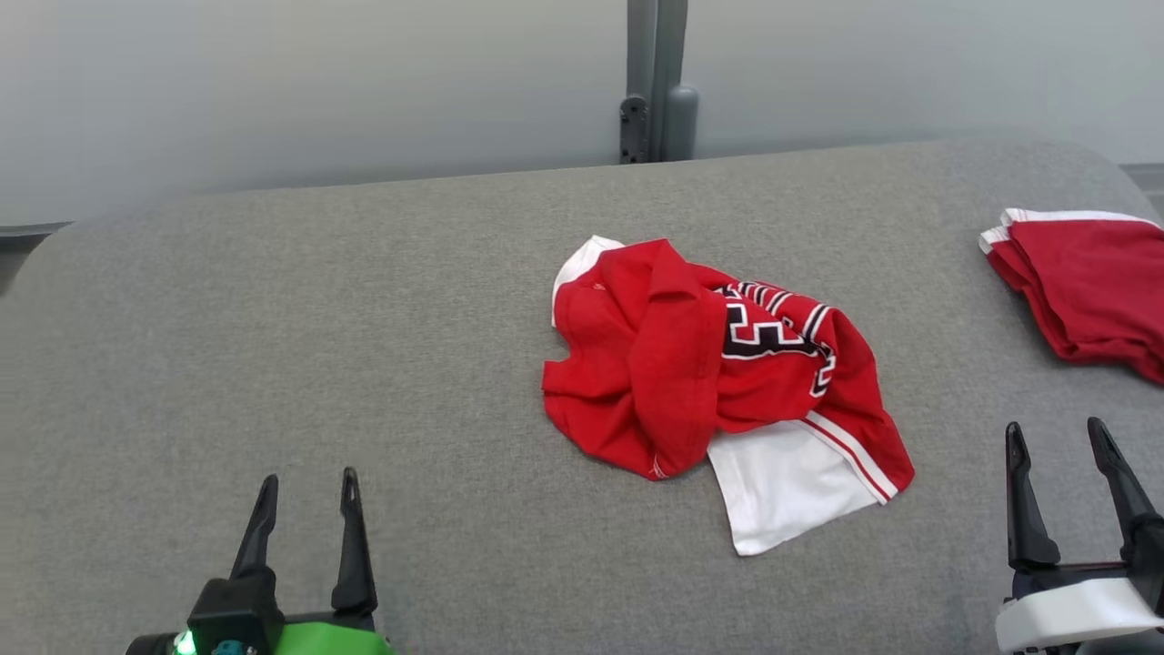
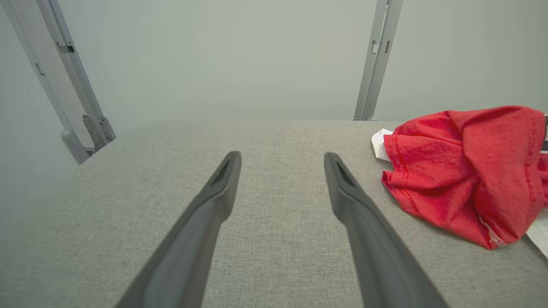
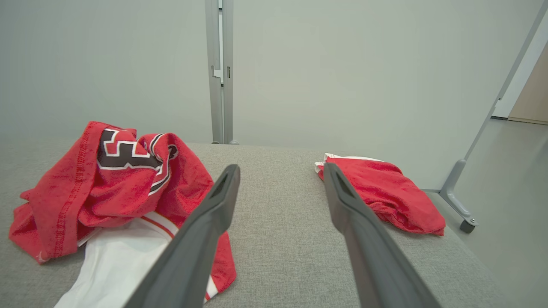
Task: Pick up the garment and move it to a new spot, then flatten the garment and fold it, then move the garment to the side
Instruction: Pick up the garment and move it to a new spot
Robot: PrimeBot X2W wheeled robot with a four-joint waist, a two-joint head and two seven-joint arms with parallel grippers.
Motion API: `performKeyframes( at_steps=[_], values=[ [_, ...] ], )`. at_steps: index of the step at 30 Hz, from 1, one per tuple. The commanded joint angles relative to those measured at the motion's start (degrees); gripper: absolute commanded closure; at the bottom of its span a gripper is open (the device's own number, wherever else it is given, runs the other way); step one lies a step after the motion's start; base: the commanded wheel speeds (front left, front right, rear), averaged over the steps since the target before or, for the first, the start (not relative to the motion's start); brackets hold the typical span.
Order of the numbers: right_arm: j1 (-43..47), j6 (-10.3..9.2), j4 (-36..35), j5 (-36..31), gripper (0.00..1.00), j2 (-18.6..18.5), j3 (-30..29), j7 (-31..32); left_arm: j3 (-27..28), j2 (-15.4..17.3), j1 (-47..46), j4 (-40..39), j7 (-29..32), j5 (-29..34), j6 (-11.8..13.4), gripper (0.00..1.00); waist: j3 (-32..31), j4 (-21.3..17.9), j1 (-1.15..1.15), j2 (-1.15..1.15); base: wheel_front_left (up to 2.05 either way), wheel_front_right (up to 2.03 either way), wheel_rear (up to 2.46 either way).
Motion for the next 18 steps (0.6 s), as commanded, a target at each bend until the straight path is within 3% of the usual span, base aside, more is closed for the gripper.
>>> performKeyframes(
  at_steps=[1,10,18],
  values=[
    [1.07,-0.07,0.25,-0.53,0.0,0.16,-0.67,-0.18,2.04,-1.03,2.01,-0.29,-0.02,1.75,-1.46,0.0,-3.37,4.19,0.0,0.0,0.0,0.0,0.0],
    [2.94,-0.06,2.85,-1.15,0.0,2.13,-2.24,-0.18,13.08,-6.37,6.99,2.79,-0.02,8.95,-12.52,0.0,-4.01,5.2,0.0,0.0,0.0,0.0,0.0],
    [1.75,-0.06,5.52,-0.89,0.0,2.71,-1.67,-0.18,18.88,-10.44,8.26,5.26,-0.02,13.26,-18.57,0.0,-4.02,4.8,0.0,0.0,0.0,0.0,0.0]
  ],
)
